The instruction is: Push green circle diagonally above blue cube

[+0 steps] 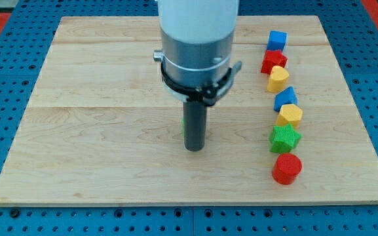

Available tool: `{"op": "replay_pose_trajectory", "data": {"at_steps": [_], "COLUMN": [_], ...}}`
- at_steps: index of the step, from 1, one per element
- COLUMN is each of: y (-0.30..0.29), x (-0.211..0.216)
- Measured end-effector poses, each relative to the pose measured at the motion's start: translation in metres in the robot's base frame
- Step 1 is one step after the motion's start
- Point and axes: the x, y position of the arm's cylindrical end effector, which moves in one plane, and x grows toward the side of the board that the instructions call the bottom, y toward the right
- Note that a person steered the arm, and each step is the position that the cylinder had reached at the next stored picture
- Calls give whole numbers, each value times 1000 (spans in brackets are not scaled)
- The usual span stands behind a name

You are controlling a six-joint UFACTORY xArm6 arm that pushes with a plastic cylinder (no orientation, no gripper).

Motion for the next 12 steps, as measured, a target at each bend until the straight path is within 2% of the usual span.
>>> {"op": "replay_pose_trajectory", "data": {"at_steps": [2, 4, 5, 6, 8, 10, 11, 12], "y": [-6, -27, -31, -10, 51, 51, 34, 6], "x": [-26, -17, -34, -59, -62, -150, -129, -137]}}
